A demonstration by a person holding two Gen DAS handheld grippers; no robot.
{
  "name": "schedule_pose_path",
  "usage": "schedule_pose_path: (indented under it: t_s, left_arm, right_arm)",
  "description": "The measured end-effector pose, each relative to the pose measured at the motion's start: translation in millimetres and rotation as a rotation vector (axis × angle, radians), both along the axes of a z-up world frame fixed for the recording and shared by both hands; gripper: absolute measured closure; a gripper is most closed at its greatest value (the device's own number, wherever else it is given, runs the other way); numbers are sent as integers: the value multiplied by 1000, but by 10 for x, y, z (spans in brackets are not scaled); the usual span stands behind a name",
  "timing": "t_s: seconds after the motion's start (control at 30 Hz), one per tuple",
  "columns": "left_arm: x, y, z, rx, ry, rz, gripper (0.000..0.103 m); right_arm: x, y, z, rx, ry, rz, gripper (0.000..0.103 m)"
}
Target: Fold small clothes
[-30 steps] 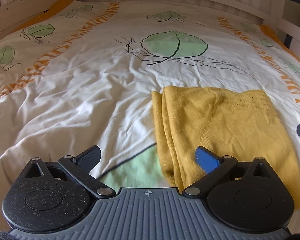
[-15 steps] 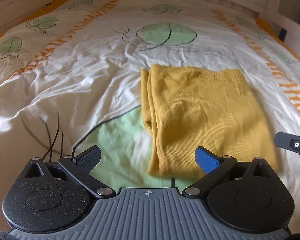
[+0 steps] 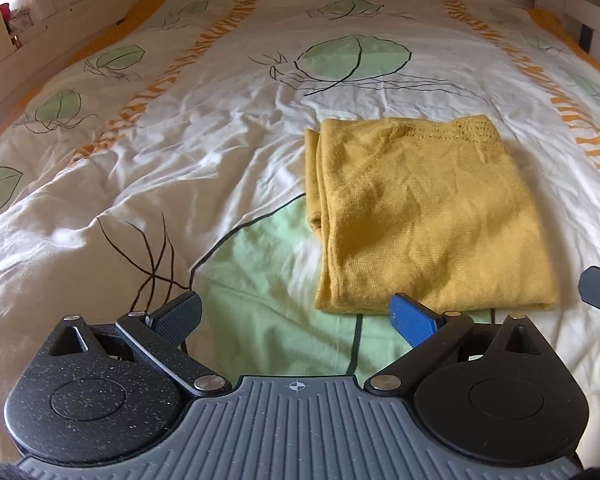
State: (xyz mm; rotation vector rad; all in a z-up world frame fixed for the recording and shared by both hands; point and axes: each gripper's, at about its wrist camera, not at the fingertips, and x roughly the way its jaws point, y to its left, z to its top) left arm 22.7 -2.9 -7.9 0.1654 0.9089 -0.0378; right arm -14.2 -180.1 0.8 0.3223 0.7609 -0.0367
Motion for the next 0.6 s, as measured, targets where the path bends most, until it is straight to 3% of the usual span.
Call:
schedule_pose_path:
  t_s: [0.13, 0.3, 0.6]
  left_arm:
    - [-9, 18, 2, -41, 23, 0, 2]
    - [-14, 38, -3, -50, 32, 5, 2]
    - [-7, 59, -3, -61, 48, 10, 2]
  right_arm:
    - [-40, 24, 40, -34, -3, -25, 1]
    - [-26, 42, 28, -122, 76, -99, 1]
    - [-21, 83, -28, -64, 104, -55, 1]
